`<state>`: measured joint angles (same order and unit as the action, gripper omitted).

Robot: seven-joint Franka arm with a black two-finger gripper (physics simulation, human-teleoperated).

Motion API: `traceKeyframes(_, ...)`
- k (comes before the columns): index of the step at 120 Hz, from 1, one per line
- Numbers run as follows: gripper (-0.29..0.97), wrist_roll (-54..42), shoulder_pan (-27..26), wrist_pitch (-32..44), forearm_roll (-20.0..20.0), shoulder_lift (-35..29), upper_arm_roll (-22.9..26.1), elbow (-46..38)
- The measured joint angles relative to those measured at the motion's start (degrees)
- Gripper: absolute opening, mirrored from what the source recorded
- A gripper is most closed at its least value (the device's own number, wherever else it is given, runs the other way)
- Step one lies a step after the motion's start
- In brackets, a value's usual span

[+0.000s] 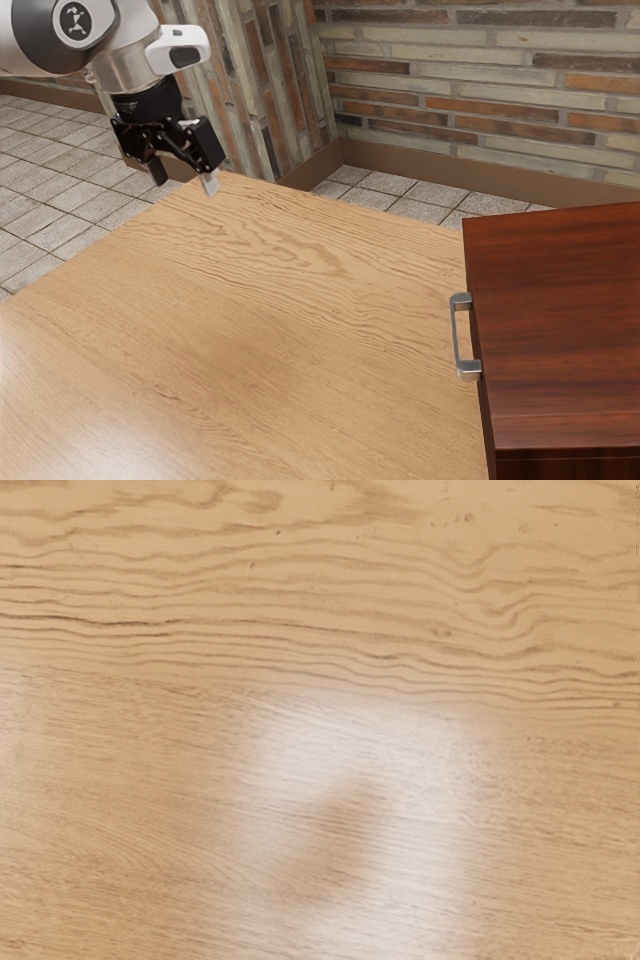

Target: Pull the drawer handle with one arm to open the drawer

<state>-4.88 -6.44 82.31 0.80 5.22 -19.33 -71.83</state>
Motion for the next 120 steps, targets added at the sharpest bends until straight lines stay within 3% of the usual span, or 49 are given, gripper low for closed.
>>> traceKeyframes(24, 0.68, -0.53, 0.14, -0.13, 0.18, -0.15, 0.03, 0.29)
traceKeyframes(44, 0.68, -0.02, -0.91, -1.85, 0.15, -4.20, 0.46, 11.81)
traceKeyframes(79, 0.68, 0.92, -0.86, -3.00, 2.65, -5.25, 0.69, 12.02)
traceKeyframes(101, 0.68, 2.76, -0.18, -3.96, 4.12, -5.29, 1.24, 5.26)
traceKeyframes(110, 0.68, 3.79, 1.40, 0.63, 0.62, -11.26, 5.29, -8.85)
traceKeyframes(120, 0.68, 5.31, 0.62, 5.85, -0.91, -16.80, 6.48, -20.79)
